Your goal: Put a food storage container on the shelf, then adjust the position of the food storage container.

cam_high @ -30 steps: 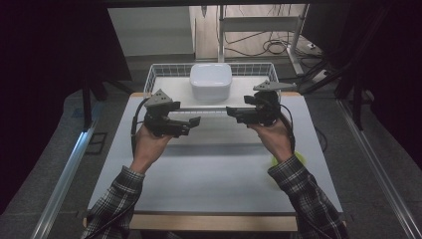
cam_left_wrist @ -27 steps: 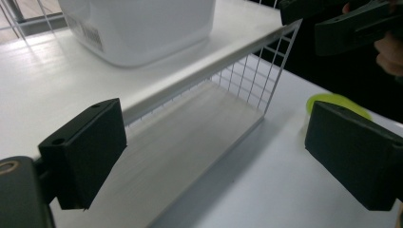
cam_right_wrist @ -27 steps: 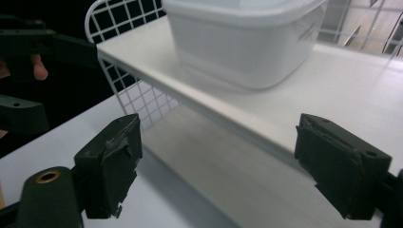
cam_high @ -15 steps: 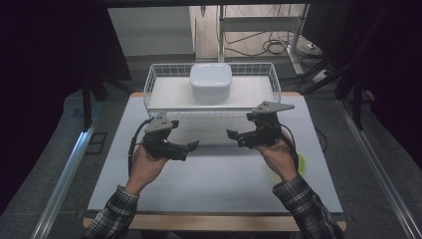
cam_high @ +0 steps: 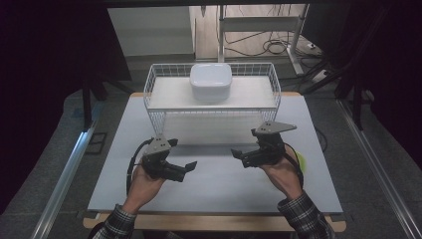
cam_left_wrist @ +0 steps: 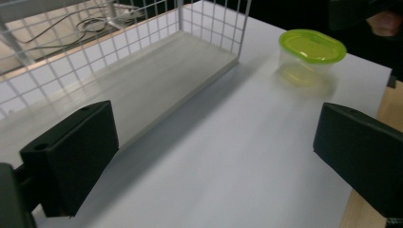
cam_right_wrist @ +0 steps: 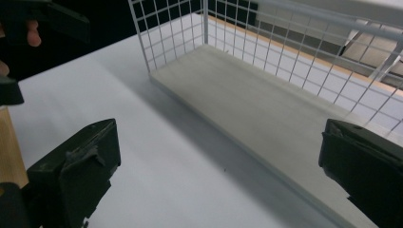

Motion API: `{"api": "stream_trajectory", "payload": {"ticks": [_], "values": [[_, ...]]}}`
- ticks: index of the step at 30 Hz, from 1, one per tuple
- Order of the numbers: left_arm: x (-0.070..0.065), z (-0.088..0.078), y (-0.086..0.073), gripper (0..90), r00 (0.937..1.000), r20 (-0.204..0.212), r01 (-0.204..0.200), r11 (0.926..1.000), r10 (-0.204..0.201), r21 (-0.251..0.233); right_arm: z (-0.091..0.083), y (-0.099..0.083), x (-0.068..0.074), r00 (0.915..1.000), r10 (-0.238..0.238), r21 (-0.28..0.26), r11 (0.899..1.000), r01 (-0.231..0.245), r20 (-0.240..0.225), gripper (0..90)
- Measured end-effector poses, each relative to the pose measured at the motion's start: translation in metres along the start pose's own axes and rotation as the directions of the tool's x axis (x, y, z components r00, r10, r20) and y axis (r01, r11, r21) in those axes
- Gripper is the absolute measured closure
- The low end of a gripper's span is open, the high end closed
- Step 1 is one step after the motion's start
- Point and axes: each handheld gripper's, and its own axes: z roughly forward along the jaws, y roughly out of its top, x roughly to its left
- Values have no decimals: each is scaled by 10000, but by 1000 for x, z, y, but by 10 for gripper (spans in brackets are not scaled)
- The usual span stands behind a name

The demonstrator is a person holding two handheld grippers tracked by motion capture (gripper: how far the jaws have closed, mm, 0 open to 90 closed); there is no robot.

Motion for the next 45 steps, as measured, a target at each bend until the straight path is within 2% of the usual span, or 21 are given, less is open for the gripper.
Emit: {"api": "stream_trajectory", "payload": {"ticks": [3,5,7,11,14,17,21,25,28,33,40,42,45], "values": [[0,-2,-8,16,9999,-108,59,10000,-58,41,-3,-7,1,10000,-4,-67,10000,3,-79,2],[-1,-4,-14,17,9998,-148,111,9999,-113,-115,-5,-12,3,9997,29,-78,10000,-31,-241,5],[-1,-5,-20,18,9998,-82,187,9997,-189,-150,-7,-16,5,9998,45,51,10000,-44,-179,12],[-1,-5,-34,18,9993,-151,339,9993,-341,-140,-11,-27,7,9997,253,-17,9997,-253,-43,17],[-3,-1,-46,18,9987,-121,492,9988,-491,38,-12,-37,9,9996,282,13,9996,-282,35,17],[-5,0,-56,19,9985,-317,447,9985,-437,319,-14,-51,12,9980,613,15,9981,-613,-182,19],[-8,-3,-69,20,9975,-587,424,9979,-394,498,-13,-62,14,9968,751,62,9972,-749,-275,20],[-9,-9,-79,21,9963,-810,332,9974,-280,634,-13,-77,16,9969,789,177,9967,-788,-61,29],[-9,-12,-87,24,9947,-1002,330,9961,-247,820,-14,-86,19,9982,592,295,9978,-595,110,31],[-8,-15,-91,24,9934,-1112,370,9958,-275,842,-13,-97,17,9975,633,669,9956,-653,319,29],[-8,-14,-91,25,9937,-1090,355,9960,-265,816,-13,-97,12,9930,976,894,9906,-1034,672,21],[-8,-14,-92,26,9934,-1123,334,9961,-241,812,-14,-96,10,9923,962,1001,9895,-1039,785,73],[-8,-14,-91,27,9930,-1158,322,9963,-228,802,-20,-94,6,9898,1146,872,9887,-1219,850,225]]}}
